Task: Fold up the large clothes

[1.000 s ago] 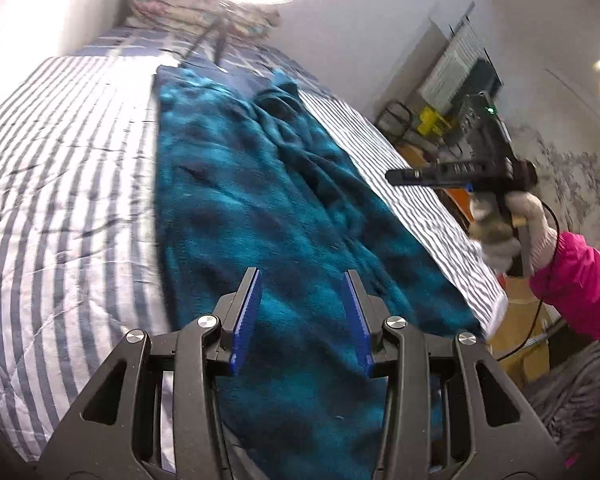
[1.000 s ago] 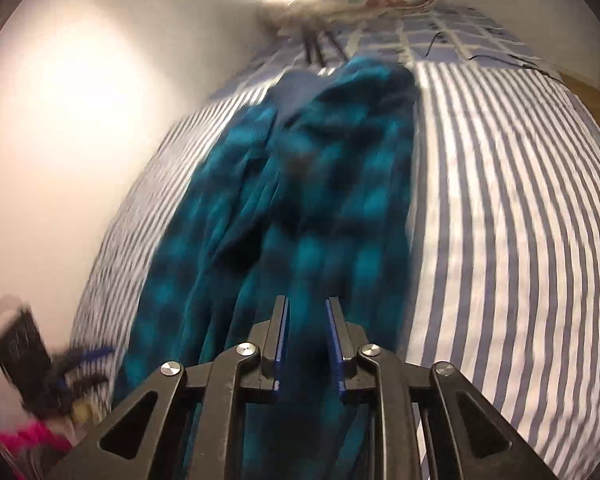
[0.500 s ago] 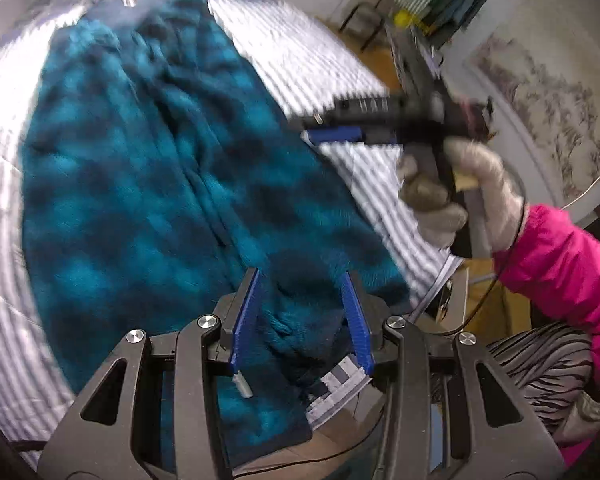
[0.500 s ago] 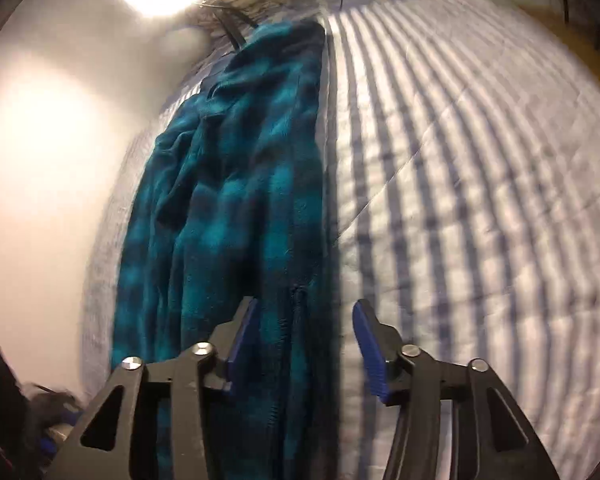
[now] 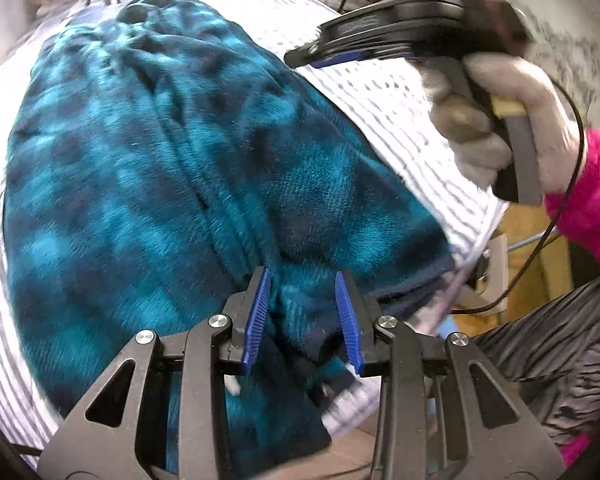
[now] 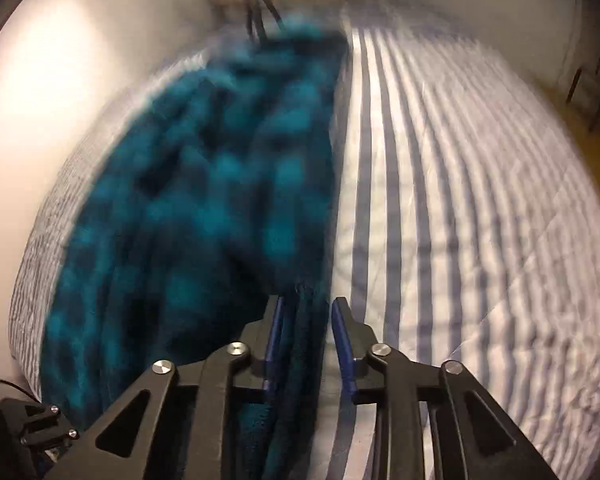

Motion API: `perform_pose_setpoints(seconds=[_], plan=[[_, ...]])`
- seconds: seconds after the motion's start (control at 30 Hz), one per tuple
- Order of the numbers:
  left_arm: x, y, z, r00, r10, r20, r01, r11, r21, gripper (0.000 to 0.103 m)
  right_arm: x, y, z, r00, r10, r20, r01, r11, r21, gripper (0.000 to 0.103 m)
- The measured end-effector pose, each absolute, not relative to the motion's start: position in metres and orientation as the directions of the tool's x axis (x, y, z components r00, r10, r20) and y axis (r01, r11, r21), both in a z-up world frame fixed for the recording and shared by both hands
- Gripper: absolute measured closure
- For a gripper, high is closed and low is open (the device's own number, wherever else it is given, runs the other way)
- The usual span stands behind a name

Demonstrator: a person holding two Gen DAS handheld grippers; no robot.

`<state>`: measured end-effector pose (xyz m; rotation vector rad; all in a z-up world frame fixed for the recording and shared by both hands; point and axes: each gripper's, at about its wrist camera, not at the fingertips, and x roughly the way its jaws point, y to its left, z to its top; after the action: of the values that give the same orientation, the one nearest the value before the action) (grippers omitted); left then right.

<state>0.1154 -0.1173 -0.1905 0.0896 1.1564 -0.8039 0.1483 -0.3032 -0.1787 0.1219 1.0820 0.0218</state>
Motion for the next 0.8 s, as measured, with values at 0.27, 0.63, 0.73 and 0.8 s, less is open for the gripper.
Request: perform_pose_setpoints(seconds=[0.27,0.63,0.73,0.8], plan=[[0.108,-0.022,-0.131,0.329,-0.542,-0.774,0.429,0.816,-0.388,0.068,0.099,-0.257,-0.166,0.440,0.264,-0.858,-0.089,0.964,0.251,0.071],[0.115,0.063,-0.160,0.339,-0.529,-0.778,0.149,0.847,-0.510,0.048,0.021,-0.192,-0.178,0.328,0.249,-0.911,-0.264,0.950,0.165,0.073],[0.112,0.068,-0.160,0.336,-0.534,-0.776,0.156,0.844,-0.513,0.048,0.005,-0.210,-0.153,0.394,0.280,-0.876,-0.192,0.956,0.219,0.068],[0.111,0.067,-0.163,0.328,-0.533,-0.780,0.156,0.845,-0.512,0.048,-0.012,-0.223,-0.133,0.467,0.268,-0.843,-0.141,0.963,0.229,0.060]])
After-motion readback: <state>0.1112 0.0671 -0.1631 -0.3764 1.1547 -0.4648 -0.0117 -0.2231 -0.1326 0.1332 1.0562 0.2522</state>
